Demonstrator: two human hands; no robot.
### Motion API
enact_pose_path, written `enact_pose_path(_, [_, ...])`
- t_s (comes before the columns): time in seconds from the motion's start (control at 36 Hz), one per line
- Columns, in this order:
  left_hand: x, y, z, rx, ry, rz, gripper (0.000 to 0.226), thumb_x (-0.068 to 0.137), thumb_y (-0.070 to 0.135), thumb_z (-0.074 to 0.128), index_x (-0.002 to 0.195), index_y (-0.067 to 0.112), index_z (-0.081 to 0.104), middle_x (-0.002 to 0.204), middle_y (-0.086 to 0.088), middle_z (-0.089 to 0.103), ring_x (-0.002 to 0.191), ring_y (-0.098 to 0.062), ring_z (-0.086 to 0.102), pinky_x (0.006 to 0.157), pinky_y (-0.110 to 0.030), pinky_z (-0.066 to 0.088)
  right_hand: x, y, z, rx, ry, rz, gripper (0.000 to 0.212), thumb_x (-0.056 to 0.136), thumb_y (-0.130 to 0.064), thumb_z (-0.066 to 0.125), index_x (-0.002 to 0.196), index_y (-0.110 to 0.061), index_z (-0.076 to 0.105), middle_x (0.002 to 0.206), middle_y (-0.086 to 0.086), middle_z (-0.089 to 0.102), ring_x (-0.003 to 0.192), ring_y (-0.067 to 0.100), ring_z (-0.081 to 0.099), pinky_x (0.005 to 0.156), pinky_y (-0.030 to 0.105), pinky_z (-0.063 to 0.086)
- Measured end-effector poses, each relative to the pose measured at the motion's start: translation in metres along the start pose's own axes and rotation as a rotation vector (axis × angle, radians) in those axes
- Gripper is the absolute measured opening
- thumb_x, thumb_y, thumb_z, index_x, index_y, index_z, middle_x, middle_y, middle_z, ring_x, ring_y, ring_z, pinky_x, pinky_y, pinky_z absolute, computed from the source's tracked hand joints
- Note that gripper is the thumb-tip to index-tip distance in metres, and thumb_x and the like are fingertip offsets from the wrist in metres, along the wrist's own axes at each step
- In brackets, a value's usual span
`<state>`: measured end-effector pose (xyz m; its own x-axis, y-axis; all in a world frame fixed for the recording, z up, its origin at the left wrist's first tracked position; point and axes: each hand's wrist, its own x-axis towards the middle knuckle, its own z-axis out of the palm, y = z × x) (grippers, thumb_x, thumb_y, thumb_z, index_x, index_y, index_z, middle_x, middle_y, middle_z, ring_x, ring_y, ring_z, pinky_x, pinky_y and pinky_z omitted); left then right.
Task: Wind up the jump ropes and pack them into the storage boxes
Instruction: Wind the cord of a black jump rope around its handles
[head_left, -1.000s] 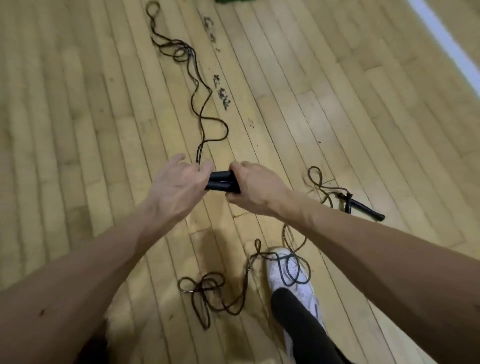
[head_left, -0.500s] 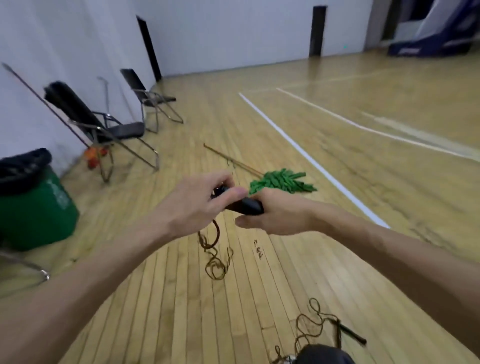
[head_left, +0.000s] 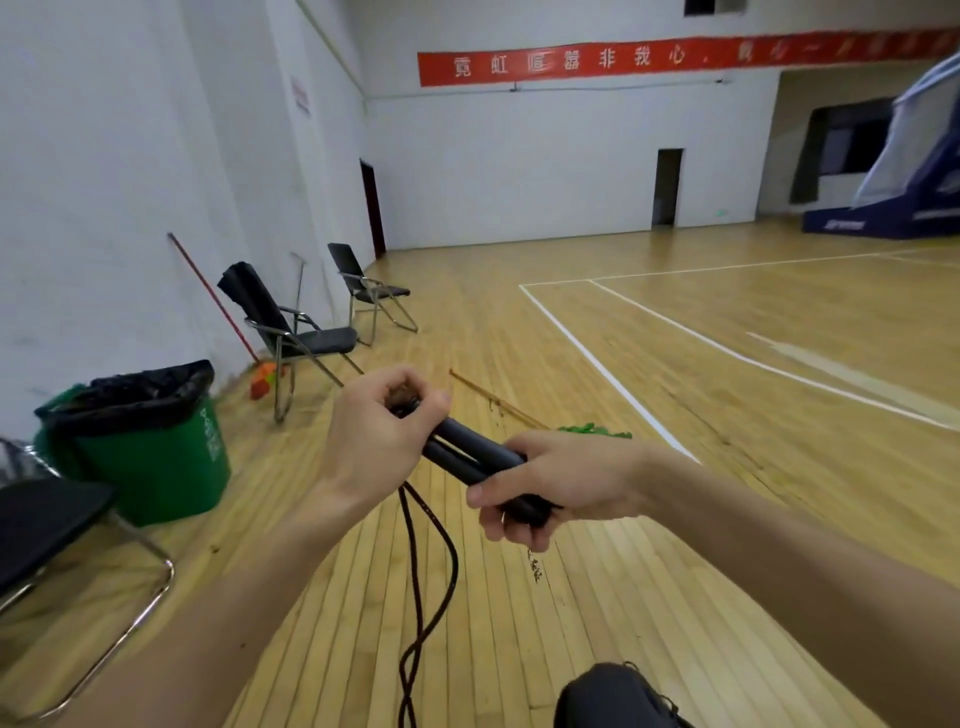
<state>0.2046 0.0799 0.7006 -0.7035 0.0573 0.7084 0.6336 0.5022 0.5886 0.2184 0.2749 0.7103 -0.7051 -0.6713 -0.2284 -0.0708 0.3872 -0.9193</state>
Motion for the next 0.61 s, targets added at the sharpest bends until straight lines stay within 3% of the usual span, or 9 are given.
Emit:
enact_pose_path(0.17, [-0.011, 0.009, -0.010, -0.040, -0.018, -0.022, 0.019, 0.090, 0.017, 0.070, 0.072, 0.012, 0.065, 0.064, 0.004, 0.061, 0.059, -0.006, 0.058, 0.057, -0.013, 0.043, -0.011, 0.000, 0.012, 0.085, -0.127, 0.009, 0.014, 0.100, -0.012, 0.060, 0.089, -0.014, 0.053, 0.070, 0.001, 0.051, 0.057, 0.010, 0.047, 0.053, 0.019, 0.043])
enact_pose_path(0.31, [-0.016, 0.014, -0.013, -0.239, -0.050, -0.118, 0.033, 0.089, 0.037, 0.064, 0.072, 0.009, 0.062, 0.059, 0.006, 0.056, 0.056, -0.009, 0.057, 0.054, -0.020, 0.048, -0.013, -0.001, 0.020, 0.127, -0.162, -0.011, 0.015, 0.100, -0.012, 0.061, 0.109, -0.012, 0.048, 0.068, -0.002, 0.043, 0.055, 0.008, 0.038, 0.049, 0.016, 0.035])
enact_pose_path(0.47, [-0.014, 0.015, -0.008, -0.518, 0.004, -0.328, 0.051, 0.091, 0.058, 0.057, 0.076, 0.009, 0.054, 0.064, -0.002, 0.042, 0.055, -0.013, 0.042, 0.047, -0.019, 0.036, -0.011, -0.005, 0.026, 0.150, -0.076, -0.039, 0.012, 0.100, -0.011, 0.059, 0.093, -0.013, 0.049, 0.068, 0.001, 0.048, 0.056, 0.010, 0.044, 0.049, 0.017, 0.038])
enact_pose_path(0.56, [-0.013, 0.019, -0.003, -0.660, 0.030, -0.437, 0.066, 0.080, 0.073, 0.058, 0.091, 0.008, 0.049, 0.063, 0.001, 0.041, 0.050, -0.009, 0.038, 0.043, -0.019, 0.033, -0.008, -0.009, 0.024, 0.177, -0.061, -0.058, 0.010, 0.100, -0.011, 0.060, 0.096, -0.015, 0.051, 0.071, 0.002, 0.054, 0.059, 0.012, 0.050, 0.052, 0.018, 0.044])
enact_pose_path(0.61, [-0.011, 0.021, 0.001, -0.704, 0.031, -0.446, 0.067, 0.080, 0.079, 0.048, 0.084, 0.012, 0.050, 0.062, 0.003, 0.042, 0.050, -0.009, 0.037, 0.043, -0.018, 0.031, -0.007, -0.010, 0.023, 0.207, -0.068, -0.053, 0.009, 0.100, -0.009, 0.060, 0.098, -0.013, 0.051, 0.073, 0.003, 0.058, 0.062, 0.013, 0.055, 0.056, 0.021, 0.046])
